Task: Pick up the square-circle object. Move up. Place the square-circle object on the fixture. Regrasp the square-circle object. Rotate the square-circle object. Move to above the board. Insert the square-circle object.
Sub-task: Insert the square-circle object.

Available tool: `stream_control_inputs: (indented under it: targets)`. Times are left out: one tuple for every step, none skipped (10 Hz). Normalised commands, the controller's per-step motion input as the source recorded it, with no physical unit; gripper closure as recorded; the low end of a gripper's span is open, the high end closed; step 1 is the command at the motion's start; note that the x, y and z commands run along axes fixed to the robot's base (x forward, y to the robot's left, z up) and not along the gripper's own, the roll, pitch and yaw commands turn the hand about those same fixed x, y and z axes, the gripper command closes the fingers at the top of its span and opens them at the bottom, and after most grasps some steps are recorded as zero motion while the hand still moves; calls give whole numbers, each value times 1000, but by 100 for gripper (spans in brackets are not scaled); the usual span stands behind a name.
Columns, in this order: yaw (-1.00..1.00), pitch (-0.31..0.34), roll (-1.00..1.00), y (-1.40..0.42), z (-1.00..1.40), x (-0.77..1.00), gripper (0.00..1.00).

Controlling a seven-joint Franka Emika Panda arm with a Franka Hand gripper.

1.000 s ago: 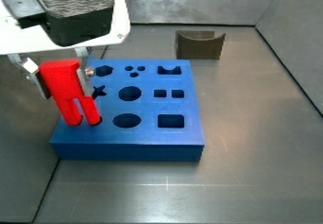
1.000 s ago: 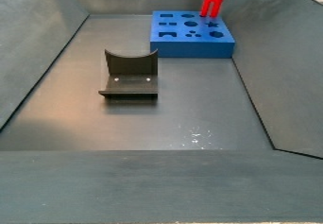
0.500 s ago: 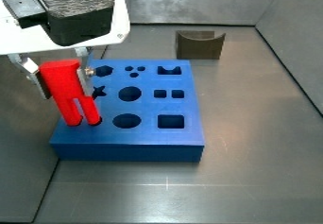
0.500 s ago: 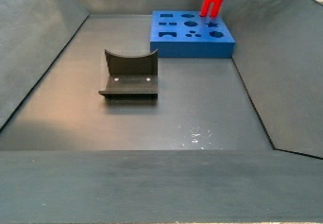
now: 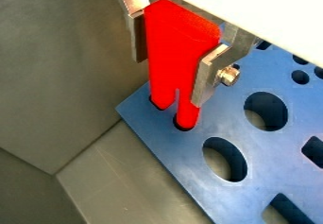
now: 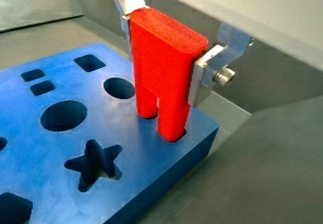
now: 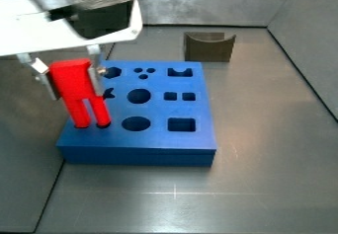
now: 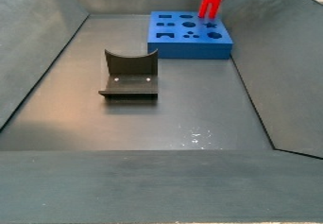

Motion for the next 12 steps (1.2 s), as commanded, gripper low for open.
stream_control_inputs:
  targets:
    - [234,0,0,0,-1000,383,100]
    - [-169,114,163,0,-854,397,100]
    - [0,0,-7,0,0,0,100]
    - [0,0,0,0,-31,0,100]
    - [-220,-7,201,0,-977,0,100]
    - [-229,-1,211,0,-980,0,100]
    - [-357,0,190,0,-1000,69,100]
    - [-486,0,216,0,-989,194,100]
    - [-477,0,201,0,-1000,191,100]
    - [-477,0,187,0,-1000,189,100]
    - [-346,0,179,0,-1000,140,100]
    - [0,0,139,0,-980,286,100]
